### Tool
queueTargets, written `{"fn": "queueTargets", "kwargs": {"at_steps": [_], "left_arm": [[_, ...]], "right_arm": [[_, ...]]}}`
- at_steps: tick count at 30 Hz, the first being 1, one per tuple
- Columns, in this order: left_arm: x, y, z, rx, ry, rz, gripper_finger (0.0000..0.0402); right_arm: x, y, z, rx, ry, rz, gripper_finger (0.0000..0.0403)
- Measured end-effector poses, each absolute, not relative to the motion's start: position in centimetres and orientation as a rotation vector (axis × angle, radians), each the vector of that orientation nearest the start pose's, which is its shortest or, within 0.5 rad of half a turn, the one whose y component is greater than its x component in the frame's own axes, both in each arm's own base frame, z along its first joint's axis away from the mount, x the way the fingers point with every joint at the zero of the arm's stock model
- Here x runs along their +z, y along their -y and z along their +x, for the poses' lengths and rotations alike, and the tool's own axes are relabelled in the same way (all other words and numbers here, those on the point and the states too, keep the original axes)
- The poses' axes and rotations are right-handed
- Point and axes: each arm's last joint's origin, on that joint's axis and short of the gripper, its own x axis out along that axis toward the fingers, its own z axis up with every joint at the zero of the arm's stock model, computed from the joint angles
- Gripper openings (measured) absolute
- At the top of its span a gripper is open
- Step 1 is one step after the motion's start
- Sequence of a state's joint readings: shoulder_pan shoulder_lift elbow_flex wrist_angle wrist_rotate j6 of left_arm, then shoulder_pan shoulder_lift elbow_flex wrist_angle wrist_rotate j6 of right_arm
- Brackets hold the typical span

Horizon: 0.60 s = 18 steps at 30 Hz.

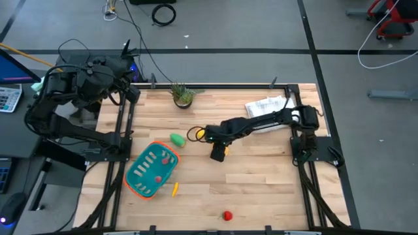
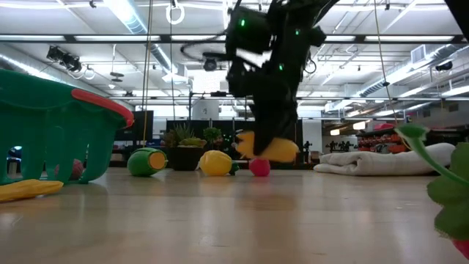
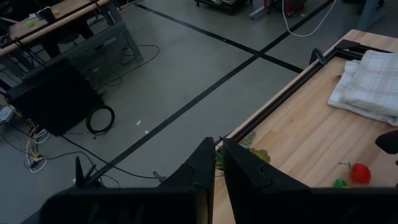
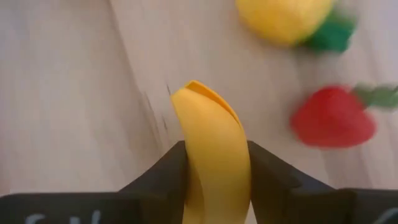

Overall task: Pick and placing Produce into tupperware
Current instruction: Put the yellow banana into the blue basket

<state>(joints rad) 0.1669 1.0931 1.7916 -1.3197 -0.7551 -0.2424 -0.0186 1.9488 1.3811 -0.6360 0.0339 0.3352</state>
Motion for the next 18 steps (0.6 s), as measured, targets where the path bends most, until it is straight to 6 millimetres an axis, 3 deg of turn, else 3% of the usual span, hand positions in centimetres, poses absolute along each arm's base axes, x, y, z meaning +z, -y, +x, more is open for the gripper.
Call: {"fn": "queueTargets", "kwargs": {"at_steps": [4,11,14,18], "left_arm": [[49.0,-4.0,11.5,0.958,-0.502,-0.032,0.0039],[49.0,-4.0,11.5,0.96,-0.498,-0.04,0.0039],[49.0,-4.0,11.5,0.96,-0.497,-0.04,0.0039],[49.1,-4.0,11.6,0.959,-0.485,-0.044,0.0039]], "right_arm": [[21.8,0.8,39.4,-0.205,-0.959,0.334,0.0133],[29.9,0.4,40.6,-0.009,-0.362,0.267,0.015],[31.6,0.6,41.2,0.009,-0.195,0.268,0.0137],[32.7,0.7,43.0,0.029,-0.128,0.266,0.0137]]}}
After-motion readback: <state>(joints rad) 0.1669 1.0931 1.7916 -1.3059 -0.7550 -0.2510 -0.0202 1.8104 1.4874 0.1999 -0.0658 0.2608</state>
